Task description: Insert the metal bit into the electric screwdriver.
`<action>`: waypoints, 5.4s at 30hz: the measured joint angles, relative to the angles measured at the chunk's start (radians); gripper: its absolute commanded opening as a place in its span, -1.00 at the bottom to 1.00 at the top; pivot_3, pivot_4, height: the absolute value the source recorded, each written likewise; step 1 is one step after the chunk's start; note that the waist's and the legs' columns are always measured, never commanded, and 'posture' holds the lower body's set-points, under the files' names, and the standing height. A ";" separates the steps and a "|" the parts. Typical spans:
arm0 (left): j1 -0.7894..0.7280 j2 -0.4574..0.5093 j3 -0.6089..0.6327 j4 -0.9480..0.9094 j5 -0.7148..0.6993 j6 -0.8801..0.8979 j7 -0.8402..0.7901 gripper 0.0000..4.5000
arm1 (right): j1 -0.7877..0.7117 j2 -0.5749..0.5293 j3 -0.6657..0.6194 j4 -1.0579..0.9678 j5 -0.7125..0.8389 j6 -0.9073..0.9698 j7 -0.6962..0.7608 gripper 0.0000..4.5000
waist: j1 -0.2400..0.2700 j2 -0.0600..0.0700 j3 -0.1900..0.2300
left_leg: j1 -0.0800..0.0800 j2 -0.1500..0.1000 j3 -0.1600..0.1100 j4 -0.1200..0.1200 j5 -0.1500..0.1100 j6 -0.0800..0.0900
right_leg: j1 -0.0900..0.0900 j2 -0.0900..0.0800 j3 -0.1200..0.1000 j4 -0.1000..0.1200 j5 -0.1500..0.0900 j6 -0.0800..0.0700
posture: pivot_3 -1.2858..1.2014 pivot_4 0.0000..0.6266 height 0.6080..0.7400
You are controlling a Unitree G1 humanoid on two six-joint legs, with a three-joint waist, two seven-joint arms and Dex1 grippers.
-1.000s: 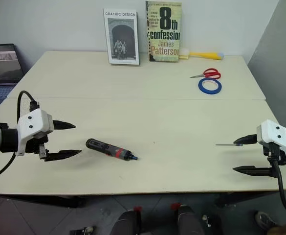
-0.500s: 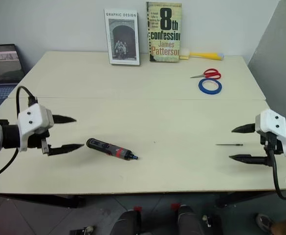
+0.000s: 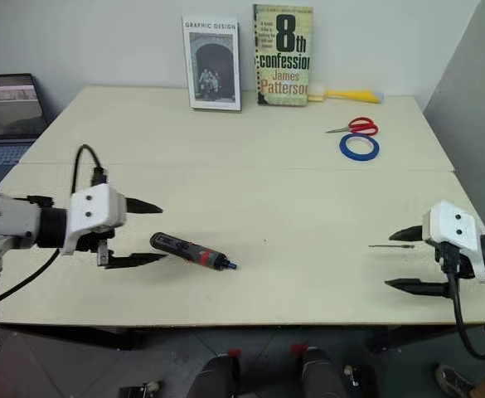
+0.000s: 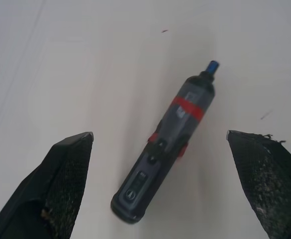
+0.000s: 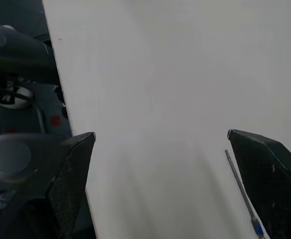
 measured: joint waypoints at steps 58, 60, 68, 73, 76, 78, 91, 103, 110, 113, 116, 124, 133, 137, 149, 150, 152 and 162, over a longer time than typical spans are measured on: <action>-0.418 -0.366 -0.483 0.548 0.492 -0.365 -0.193 1.00 | -0.118 0.079 0.007 -0.218 0.345 0.216 -0.129 0.99 | -0.002 -0.001 0.000 | 0.000 0.000 -0.002 0.003 0.000 0.000 | 0.000 0.002 0.001 0.005 0.000 0.001 | 0.03 -0.52 1.00; -0.418 -0.366 -0.486 0.542 0.500 -0.361 -0.197 1.00 | -0.118 0.079 0.008 -0.218 0.345 0.216 -0.130 0.99 | -0.002 -0.001 0.000 | 0.000 0.000 -0.002 0.003 0.000 0.000 | 0.000 0.002 0.001 0.005 0.000 0.001 | 0.03 -0.52 1.00; -0.429 -0.378 -0.494 0.540 0.521 -0.324 -0.233 1.00 | -0.118 0.079 0.019 -0.218 0.345 0.217 -0.134 0.99 | -0.002 -0.001 0.000 | 0.000 0.000 -0.002 0.003 0.000 0.000 | 0.000 0.002 0.001 0.005 0.000 0.000 | 0.03 -0.52 1.00; -0.434 -0.395 -0.502 0.527 0.527 -0.308 -0.258 1.00 | -0.118 0.080 0.030 -0.218 0.344 0.217 -0.141 0.99 | -0.001 -0.001 0.000 | -0.001 0.000 -0.002 0.003 0.000 0.000 | 0.000 0.002 0.001 0.005 0.000 0.000 | 0.03 -0.52 1.00; -0.438 -0.402 -0.512 0.520 0.531 -0.311 -0.273 1.00 | -0.118 0.080 0.032 -0.218 0.344 0.217 -0.147 0.99 | -0.001 -0.001 0.000 | -0.001 0.000 -0.002 0.003 0.000 0.000 | 0.000 0.002 0.001 0.005 0.000 0.000 | 0.03 -0.52 1.00; -0.447 -0.410 -0.522 0.520 0.538 -0.315 -0.279 1.00 | -0.118 0.080 0.039 -0.218 0.344 0.217 -0.149 0.99 | -0.001 -0.001 0.000 | -0.001 0.000 -0.002 0.003 0.000 0.000 | 0.000 0.002 0.001 0.005 0.000 0.000 | 0.03 -0.52 1.00; -0.487 -0.440 -0.549 0.573 0.563 -0.350 -0.304 0.77 | -0.112 0.080 0.045 -0.220 0.344 0.216 -0.157 1.00 | -0.001 -0.001 0.000 | 0.000 0.000 -0.002 0.003 0.000 0.000 | 0.000 0.002 0.001 0.005 0.000 0.000 | 0.03 -0.52 1.00; -0.486 -0.427 -0.554 0.577 0.565 -0.327 -0.325 -0.26 | -0.119 0.080 0.045 -0.220 0.345 0.216 -0.159 1.00 | -0.001 0.000 0.000 | 0.000 0.000 -0.003 0.003 0.000 0.000 | 0.001 0.002 0.001 0.006 0.000 0.000 | 0.03 -0.52 1.00; -0.471 -0.428 -0.545 0.552 0.566 -0.282 -0.317 -0.27 | -0.124 0.080 0.045 -0.220 0.345 0.216 -0.157 1.00 | -0.001 0.000 -0.001 | 0.000 -0.001 -0.003 0.003 0.000 0.000 | 0.001 0.002 0.001 0.006 0.000 0.000 | 0.03 -0.52 1.00; -0.462 -0.434 -0.532 0.541 0.562 -0.256 -0.309 -0.27 | -0.124 0.080 0.045 -0.220 0.345 0.216 -0.156 1.00 | -0.001 0.000 -0.001 | 0.000 -0.001 -0.003 0.003 0.000 0.000 | 0.001 0.002 0.001 0.005 0.000 0.000 | 0.03 -0.52 1.00; -0.458 -0.452 -0.517 0.532 0.553 -0.222 -0.282 -0.27 | -0.124 0.080 0.045 -0.220 0.345 0.216 -0.155 1.00 | 0.002 0.000 -0.001 | -0.001 -0.001 -0.003 0.003 0.000 0.000 | 0.001 0.002 0.001 0.005 0.000 0.000 | 0.03 -0.52 1.00; -0.512 -0.633 -0.296 0.448 0.342 -0.016 -0.098 -0.27 | -0.123 0.079 0.044 -0.219 0.345 0.217 -0.156 1.00 | 0.002 -0.001 0.000 | -0.003 -0.001 -0.004 0.003 0.000 0.000 | 0.000 0.002 0.000 0.002 0.004 0.007 | 0.03 -0.52 1.00; -0.480 -0.986 -0.080 0.464 0.194 -0.072 0.373 -0.27 | -0.155 0.090 0.044 -0.199 0.344 0.216 -0.179 1.00 | -0.001 -0.002 0.001 | -0.002 -0.002 -0.004 0.003 0.000 0.001 | 0.000 0.002 0.001 0.003 0.005 0.009 | 0.03 -0.52 1.00; -0.414 -1.062 -0.050 0.495 0.169 -0.153 0.516 -0.27 | -0.164 0.106 0.043 -0.197 0.344 0.214 -0.205 1.00 | -0.003 -0.002 0.000 | -0.001 -0.002 -0.004 0.002 0.000 0.001 | 0.001 0.002 0.001 0.003 0.005 0.009 | 0.03 -0.52 1.00; -0.306 -1.074 -0.047 0.631 0.177 -0.356 0.666 -0.27 | -0.302 0.237 0.008 -0.181 0.422 0.220 -0.384 1.00 | 0.004 -0.002 0.001 | -0.002 -0.002 -0.004 0.003 0.000 0.000 | 0.001 0.002 0.001 0.001 0.006 0.009 | 0.03 -0.52 1.00; -0.303 -1.072 -0.048 0.632 0.177 -0.362 0.666 -0.27 | -0.303 0.237 0.008 -0.180 0.423 0.222 -0.391 1.00 | 0.004 -0.002 0.001 | -0.002 -0.002 -0.004 0.002 0.000 0.000 | 0.001 0.002 0.001 0.000 0.006 0.009 | 0.03 -0.52 1.00; -0.290 -1.070 -0.049 0.630 0.175 -0.386 0.670 -0.27 | -0.303 0.237 0.008 -0.180 0.426 0.226 -0.395 1.00 | 0.004 -0.002 0.000 | -0.002 -0.002 -0.004 0.002 0.000 0.000 | 0.002 0.002 0.001 -0.001 0.006 0.009 | 0.03 -0.52 1.00; -0.207 -1.041 -0.067 0.539 0.171 -0.404 0.697 -0.27 | -0.289 0.237 0.008 -0.185 0.444 0.229 -0.404 1.00 | -0.001 -0.001 0.000 | 0.000 -0.002 -0.004 0.002 0.000 0.000 | 0.004 0.002 0.001 -0.001 0.006 0.009 | 0.03 -0.52 1.00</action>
